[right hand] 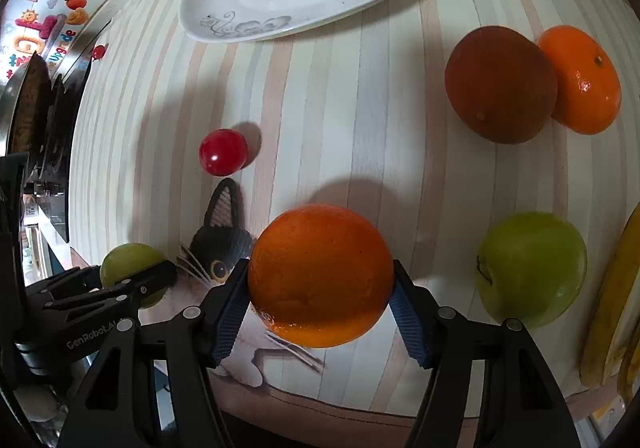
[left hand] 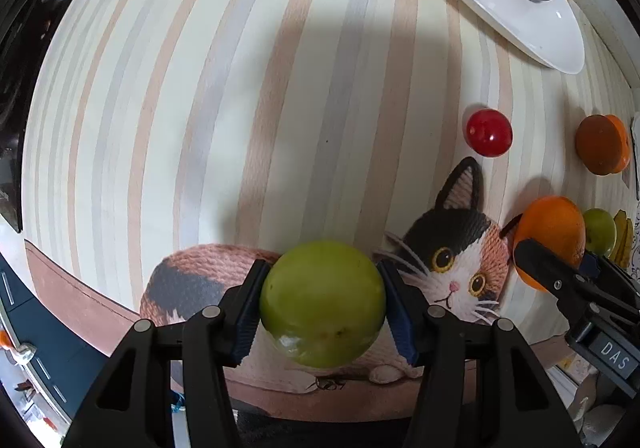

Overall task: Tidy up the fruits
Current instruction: 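Place the green apple and orange on the plate beside the apples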

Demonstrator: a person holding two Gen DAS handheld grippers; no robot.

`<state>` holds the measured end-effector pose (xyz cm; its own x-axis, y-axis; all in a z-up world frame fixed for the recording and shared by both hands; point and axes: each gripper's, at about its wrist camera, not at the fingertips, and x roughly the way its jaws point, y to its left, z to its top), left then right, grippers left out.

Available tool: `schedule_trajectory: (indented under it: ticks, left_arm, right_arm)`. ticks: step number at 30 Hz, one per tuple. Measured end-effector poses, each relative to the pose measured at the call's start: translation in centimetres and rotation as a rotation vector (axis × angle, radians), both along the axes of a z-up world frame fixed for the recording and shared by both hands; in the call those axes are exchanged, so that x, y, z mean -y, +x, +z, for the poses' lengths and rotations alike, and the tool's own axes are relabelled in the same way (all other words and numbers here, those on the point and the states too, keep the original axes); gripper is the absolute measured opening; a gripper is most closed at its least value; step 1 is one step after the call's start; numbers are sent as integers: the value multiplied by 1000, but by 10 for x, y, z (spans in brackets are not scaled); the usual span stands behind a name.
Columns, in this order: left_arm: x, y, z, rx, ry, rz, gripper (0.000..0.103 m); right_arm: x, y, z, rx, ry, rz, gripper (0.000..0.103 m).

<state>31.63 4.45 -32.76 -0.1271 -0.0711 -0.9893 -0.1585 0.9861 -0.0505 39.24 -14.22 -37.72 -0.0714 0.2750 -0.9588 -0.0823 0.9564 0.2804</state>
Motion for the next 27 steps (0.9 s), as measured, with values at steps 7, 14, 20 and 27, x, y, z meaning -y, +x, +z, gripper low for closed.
schedule_trajectory:
  ticks: [7,14,20,27]
  left_arm:
    - [15,14,32,62,-18,-19,52]
    - [34,64,89,165,-110,-30,52]
    - [42,124,113,225,-100,-78,52]
    - [38,177,71,165,-58,-99,52]
  right_arm:
    - [-1,4,20,40,17,-4,68]
    - [16,36,76,128,92,-32,68]
    - [21,93,103,205,86,-42,68]
    - [12,143,74,195,-4,-8,68]
